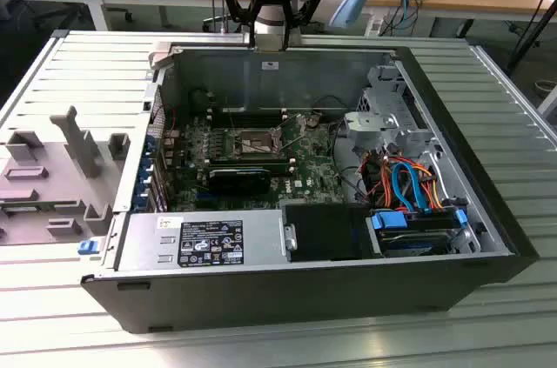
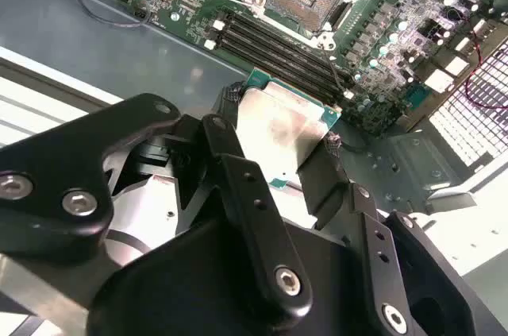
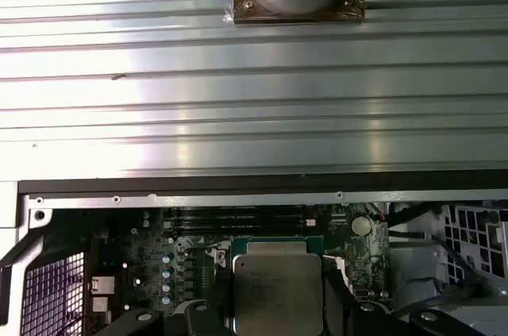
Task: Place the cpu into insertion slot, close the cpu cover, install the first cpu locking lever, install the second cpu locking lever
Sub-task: 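Place the cpu into insertion slot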
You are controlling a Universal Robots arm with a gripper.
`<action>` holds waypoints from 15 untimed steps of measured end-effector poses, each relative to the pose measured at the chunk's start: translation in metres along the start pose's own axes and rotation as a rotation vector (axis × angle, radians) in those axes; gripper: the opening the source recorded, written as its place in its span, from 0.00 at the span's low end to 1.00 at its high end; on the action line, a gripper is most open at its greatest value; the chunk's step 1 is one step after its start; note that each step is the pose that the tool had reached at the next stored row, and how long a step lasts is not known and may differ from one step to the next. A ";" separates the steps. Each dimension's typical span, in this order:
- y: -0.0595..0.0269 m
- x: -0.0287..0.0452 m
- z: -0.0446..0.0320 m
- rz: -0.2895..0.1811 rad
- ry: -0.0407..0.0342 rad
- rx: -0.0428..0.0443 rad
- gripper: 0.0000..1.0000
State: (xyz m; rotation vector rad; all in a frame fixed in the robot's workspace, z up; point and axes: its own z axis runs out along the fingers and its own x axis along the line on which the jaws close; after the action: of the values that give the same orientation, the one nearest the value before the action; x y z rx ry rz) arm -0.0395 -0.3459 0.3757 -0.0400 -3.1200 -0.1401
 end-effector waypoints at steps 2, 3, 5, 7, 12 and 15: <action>0.0000 0.0000 0.0001 0.000 0.0001 0.0001 0.55; -0.0001 0.0001 0.0003 0.000 0.0001 0.0001 0.55; -0.0001 0.0002 0.0006 0.000 0.0000 0.0001 0.55; -0.0002 0.0003 0.0009 0.000 0.0001 0.0001 0.55; -0.0028 -0.0002 0.0284 0.000 0.0000 0.0000 0.55; -0.0033 -0.0003 0.0287 0.000 -0.0001 -0.0002 0.55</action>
State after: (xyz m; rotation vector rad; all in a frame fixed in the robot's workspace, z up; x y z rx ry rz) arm -0.0398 -0.3466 0.3468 -0.0400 -3.1202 -0.1404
